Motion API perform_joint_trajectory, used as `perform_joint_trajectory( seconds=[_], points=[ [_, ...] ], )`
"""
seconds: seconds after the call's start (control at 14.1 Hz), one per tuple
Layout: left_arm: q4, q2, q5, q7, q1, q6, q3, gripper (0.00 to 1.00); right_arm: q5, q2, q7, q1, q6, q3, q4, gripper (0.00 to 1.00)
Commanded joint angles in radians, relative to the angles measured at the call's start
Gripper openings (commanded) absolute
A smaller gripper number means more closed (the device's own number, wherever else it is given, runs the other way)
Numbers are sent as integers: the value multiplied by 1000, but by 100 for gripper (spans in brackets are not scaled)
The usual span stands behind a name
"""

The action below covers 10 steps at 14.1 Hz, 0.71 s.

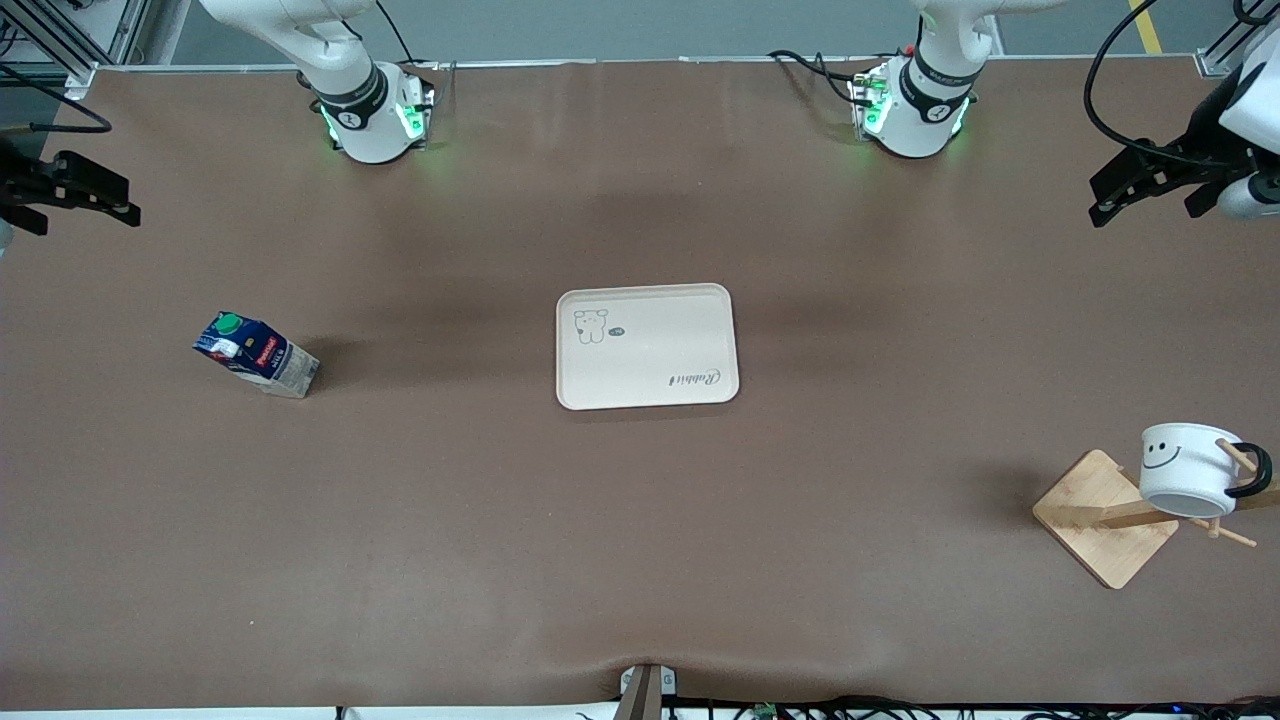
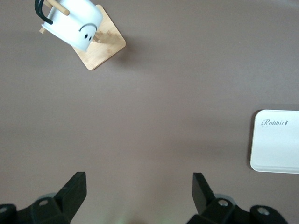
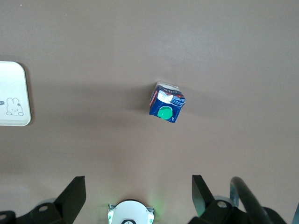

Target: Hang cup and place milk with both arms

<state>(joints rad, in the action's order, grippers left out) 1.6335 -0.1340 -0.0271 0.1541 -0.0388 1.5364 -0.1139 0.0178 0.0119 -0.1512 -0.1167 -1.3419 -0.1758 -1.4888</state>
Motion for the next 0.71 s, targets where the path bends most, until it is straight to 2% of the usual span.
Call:
perform_joint_trajectory(
  seconds=[0.0,0.64],
  points=[
    [-14,-7,3,-10,-10,10,0,100,19,20,-19,12,-10,3,-21,100],
    [-64,30,-11,-45,-15,10,2,100,14,19,-16,15,-6,1,-22,100]
  ],
)
